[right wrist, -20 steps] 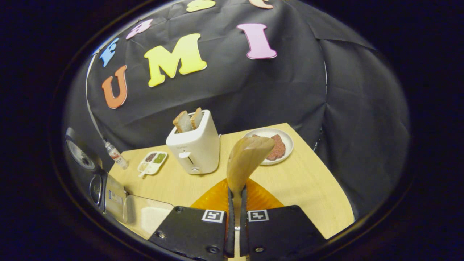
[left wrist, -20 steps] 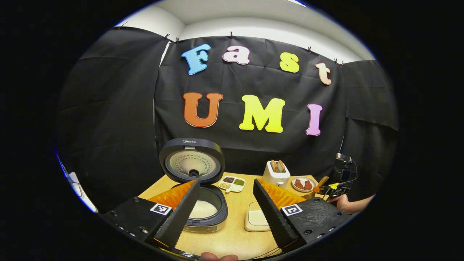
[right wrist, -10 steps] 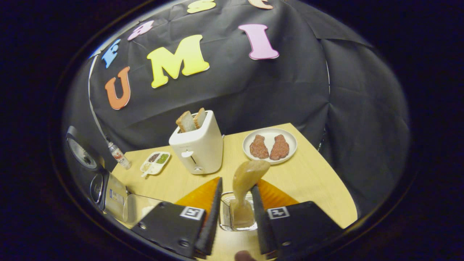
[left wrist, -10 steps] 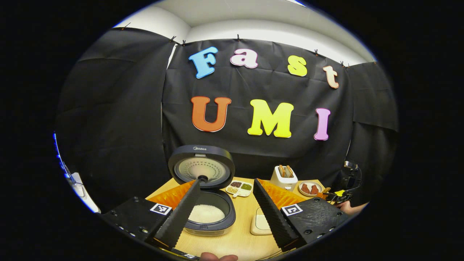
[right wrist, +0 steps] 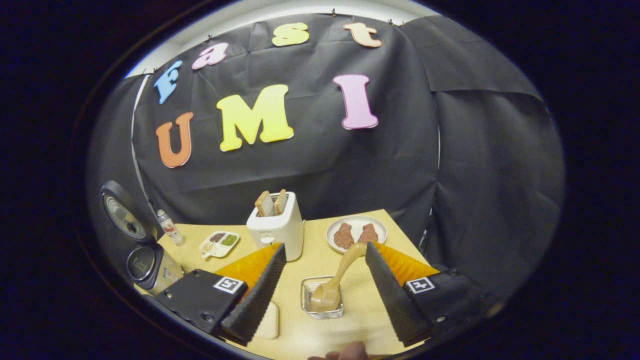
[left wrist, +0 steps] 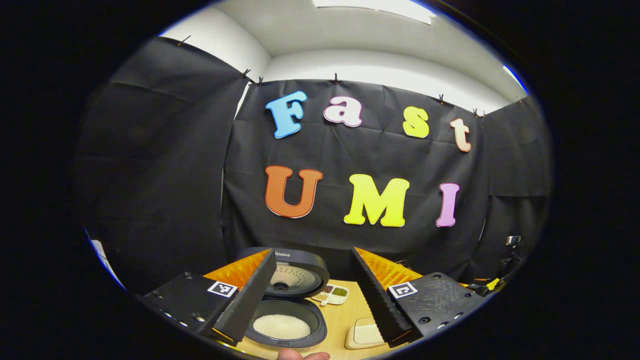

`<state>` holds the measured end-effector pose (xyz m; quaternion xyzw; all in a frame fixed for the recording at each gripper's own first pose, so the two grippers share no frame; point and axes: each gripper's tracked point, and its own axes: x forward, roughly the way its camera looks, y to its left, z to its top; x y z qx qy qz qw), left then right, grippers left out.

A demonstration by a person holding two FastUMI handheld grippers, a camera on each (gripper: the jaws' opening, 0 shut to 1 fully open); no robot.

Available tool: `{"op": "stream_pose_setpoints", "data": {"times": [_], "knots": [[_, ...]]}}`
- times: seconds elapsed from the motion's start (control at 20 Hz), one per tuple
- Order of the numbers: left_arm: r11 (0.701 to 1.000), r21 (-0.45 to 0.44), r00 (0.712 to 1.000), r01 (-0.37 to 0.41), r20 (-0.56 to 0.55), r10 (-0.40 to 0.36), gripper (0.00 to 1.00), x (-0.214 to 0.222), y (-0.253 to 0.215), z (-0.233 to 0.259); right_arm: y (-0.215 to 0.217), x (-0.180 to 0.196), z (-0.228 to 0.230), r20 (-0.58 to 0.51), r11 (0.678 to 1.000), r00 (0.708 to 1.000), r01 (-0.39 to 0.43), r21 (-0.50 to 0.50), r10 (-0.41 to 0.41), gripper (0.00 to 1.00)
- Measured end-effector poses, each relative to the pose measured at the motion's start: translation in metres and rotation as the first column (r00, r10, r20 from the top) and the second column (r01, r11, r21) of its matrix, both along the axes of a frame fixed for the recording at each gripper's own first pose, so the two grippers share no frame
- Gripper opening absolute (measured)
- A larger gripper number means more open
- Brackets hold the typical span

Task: Close the left gripper, press the button to open the rice cooker; take a wooden spoon from the chopstick holder with the right hand, scoop a spoonful of rice and pour it into the rice cooker, then put the wooden spoon back into the chopstick holder.

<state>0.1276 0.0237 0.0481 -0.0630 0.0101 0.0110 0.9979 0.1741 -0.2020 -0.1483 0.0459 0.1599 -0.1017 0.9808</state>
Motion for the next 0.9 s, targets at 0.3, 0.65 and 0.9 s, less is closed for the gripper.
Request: {"op": "stream_pose_setpoints", "data": {"times": [0.3, 0.65, 0.9], "knots": [[0.999, 0.011, 0.999, -0.041, -0.028, 0.042, 0.94, 0.057, 0.023, -0.014, 0.001, -0.040, 0.027, 0.054, 1.000, 0.999, 0.009, -0.013, -0.008, 1.00], [0.993, 0.073, 0.991, -0.096, -0.089, 0.102, 0.94, 0.118, 0.061, -0.046, -0.013, -0.073, 0.041, 0.074, 0.995, 0.997, 0.041, -0.089, -0.034, 0.94], [0.992, 0.084, 0.985, -0.091, -0.137, 0.102, 0.94, 0.144, 0.073, -0.062, -0.019, -0.075, 0.032, 0.047, 0.996, 0.997, 0.059, -0.072, -0.056, 0.94]]}}
